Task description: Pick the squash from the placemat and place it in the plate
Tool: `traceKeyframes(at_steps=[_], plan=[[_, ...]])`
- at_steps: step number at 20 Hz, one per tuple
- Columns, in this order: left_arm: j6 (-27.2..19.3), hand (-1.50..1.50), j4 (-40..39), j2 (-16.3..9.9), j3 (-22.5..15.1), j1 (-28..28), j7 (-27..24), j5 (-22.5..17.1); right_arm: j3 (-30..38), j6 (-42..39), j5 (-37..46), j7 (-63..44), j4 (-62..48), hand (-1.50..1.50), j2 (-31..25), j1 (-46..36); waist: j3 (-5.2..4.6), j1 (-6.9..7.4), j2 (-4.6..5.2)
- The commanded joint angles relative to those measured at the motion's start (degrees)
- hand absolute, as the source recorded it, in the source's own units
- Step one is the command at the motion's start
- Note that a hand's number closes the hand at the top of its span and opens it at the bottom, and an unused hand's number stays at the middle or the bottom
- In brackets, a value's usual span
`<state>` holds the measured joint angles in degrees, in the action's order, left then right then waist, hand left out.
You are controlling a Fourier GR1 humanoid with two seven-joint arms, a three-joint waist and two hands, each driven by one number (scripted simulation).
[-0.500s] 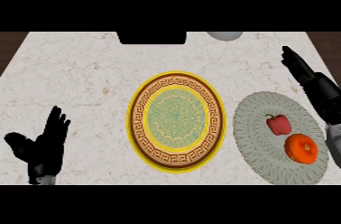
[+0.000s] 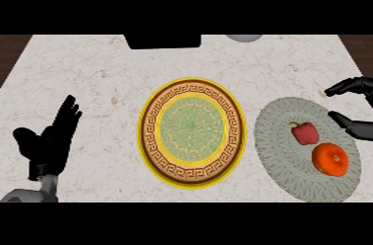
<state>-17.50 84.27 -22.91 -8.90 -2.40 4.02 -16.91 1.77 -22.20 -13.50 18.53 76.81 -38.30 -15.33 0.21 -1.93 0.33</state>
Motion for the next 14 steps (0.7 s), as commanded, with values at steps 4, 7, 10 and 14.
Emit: traceKeyframes(at_steps=[4,7,10,14], plan=[[4.01,0.0,-0.05,-1.93,-1.06,-3.01,1.47,0.17,4.26,-14.79,-0.52,27.21,-16.97,-1.5,-0.3,10.5,0.29,1.83,0.54],[5.0,0.0,-4.11,-1.42,-0.71,-7.3,2.44,0.22,2.29,-16.35,7.92,35.44,-19.62,-1.5,-6.04,9.76,0.12,1.75,0.45],[5.53,0.0,-3.01,-1.4,-1.07,-6.28,1.8,0.44,-0.16,-12.29,13.72,41.98,-21.11,-1.5,-8.88,11.05,0.18,2.55,0.25],[6.11,0.0,-3.16,-0.54,-0.84,-6.09,2.3,0.08,-4.32,-5.53,19.84,45.37,-25.55,-1.5,-9.17,8.83,0.01,3.04,0.05]])
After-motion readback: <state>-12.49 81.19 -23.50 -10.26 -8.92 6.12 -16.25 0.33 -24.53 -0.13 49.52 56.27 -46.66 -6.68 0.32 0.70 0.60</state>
